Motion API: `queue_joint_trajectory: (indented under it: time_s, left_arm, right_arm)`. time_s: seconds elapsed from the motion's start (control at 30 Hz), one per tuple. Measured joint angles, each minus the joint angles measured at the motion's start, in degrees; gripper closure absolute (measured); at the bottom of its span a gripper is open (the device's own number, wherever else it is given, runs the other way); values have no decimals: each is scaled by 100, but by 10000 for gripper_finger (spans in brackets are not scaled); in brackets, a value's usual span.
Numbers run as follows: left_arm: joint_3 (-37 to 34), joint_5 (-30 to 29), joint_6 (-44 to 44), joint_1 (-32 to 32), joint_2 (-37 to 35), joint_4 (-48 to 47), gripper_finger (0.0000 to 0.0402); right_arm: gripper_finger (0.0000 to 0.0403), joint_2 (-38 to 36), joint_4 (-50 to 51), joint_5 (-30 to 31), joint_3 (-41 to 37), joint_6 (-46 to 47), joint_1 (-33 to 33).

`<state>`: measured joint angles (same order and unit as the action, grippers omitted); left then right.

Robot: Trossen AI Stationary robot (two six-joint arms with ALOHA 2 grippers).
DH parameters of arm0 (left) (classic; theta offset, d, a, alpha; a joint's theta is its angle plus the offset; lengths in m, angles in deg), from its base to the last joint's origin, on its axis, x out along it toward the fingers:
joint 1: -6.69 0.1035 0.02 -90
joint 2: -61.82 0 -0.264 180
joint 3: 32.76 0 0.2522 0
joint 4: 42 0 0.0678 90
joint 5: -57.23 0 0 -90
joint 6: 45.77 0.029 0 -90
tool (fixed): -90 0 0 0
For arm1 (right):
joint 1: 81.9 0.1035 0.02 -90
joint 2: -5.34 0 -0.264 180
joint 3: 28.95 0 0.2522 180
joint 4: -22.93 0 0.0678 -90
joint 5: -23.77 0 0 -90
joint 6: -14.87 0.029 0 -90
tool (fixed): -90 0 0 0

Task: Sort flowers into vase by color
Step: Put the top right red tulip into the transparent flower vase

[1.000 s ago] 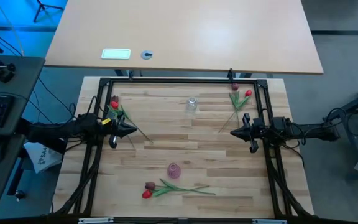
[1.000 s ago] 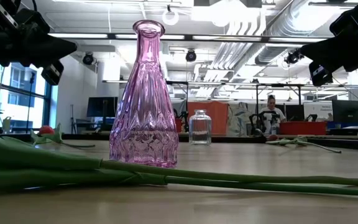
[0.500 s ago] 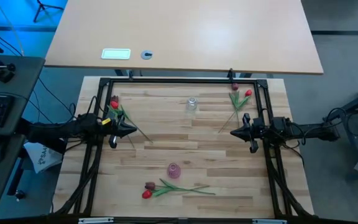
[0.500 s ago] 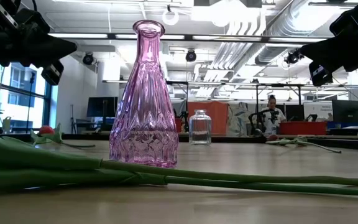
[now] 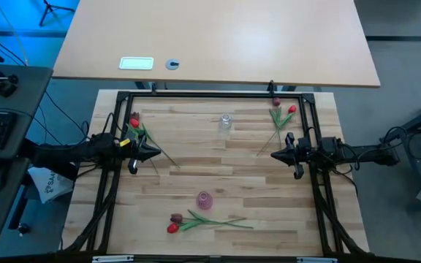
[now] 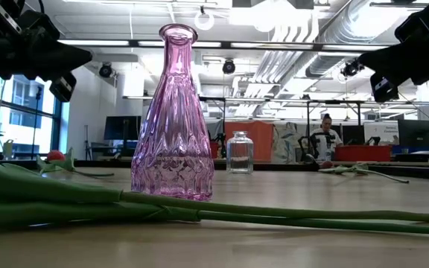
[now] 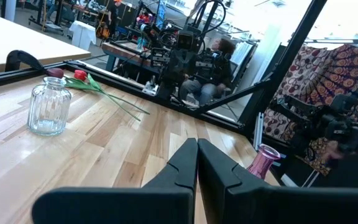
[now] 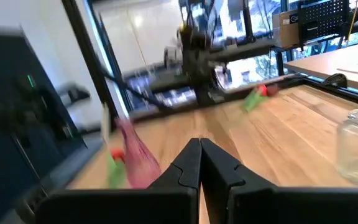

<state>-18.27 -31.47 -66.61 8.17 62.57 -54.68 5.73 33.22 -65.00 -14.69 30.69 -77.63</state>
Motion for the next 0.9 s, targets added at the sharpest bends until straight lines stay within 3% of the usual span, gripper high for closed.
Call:
queue_joint_trajectory:
  time_s: [0.07,0.2,0.27,0.33,0.47,0.53,0.73,0.83,0.9]
  left_arm:
    - [0,-2,0,0,-1,2,402]
    - [0,0,0,0,0,2,401]
    - [0,0,-1,0,-1,0,401]
    - [0,-2,0,0,0,1,401]
    - [-2,-2,0,0,-2,2,401]
    - [0,-2,0,0,0,0,402]
    - [0,-2,0,0,-1,1,401]
    - [0,-2,0,0,0,0,402]
    - [-1,-2,0,0,0,0,402]
  right_arm:
    - [402,0,-770,114,-1,644,-4]
    - [402,-4,-2665,1246,-1,1782,-7]
    - [402,-4,-3231,1735,-1,1899,-7]
    - [402,3,-3508,1853,7,1922,-9]
    - [402,324,-3508,1833,219,2111,-7]
    - [402,724,-3534,2145,433,2169,-14]
    - [402,2642,-3447,4067,1567,1184,-128]
    - [402,3532,-3112,5583,2247,1150,-331]
    - [402,3971,-2503,6004,2698,1250,-577]
